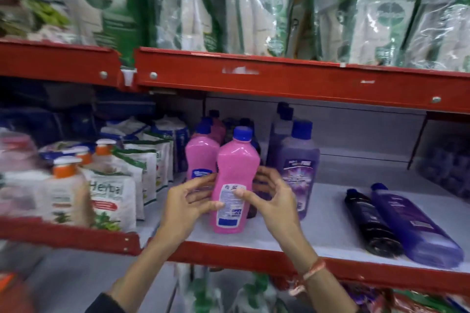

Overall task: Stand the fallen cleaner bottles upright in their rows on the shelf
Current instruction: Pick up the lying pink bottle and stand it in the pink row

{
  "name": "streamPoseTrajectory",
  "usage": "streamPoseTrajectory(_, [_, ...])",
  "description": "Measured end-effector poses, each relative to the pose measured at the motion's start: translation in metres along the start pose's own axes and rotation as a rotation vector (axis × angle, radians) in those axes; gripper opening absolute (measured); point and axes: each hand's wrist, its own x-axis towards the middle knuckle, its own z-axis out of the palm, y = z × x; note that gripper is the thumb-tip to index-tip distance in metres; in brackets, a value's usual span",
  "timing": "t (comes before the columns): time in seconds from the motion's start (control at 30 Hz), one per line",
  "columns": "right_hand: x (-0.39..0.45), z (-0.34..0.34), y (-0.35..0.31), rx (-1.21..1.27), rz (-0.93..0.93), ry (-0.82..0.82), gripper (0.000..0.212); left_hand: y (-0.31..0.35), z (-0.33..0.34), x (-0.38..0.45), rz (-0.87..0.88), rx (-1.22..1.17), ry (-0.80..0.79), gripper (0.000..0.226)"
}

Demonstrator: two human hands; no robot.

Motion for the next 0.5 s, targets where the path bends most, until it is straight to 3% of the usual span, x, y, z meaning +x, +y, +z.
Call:
streamPoseTrajectory(0.27, [0.001,0.049,0.016,-0.041,-0.020,-0.064,0.044,-0.027,-0.040,-0.005,-0.007,0.015,0.101,0.054])
streamPoseTrajectory(0.37, [-0.002,0.047,0.024,-0.078,0.010,-0.055,0.041,-0.032,-0.041,-0.005,0.003,0.039,0.109,0.038])
streamPoseTrajectory(0.43, [-0.008,0.047,0.037,-0.095,0.041,-0.043,0.036,-0.035,-0.040,-0.008,-0.047,-0.006,0.146,0.027])
streamPoseTrajectory(0.5, [-0.014,0.049,0.047,-0.111,0.061,-0.038,0.032,-0.038,-0.041,-0.008,-0.141,-0.047,0.155,0.031])
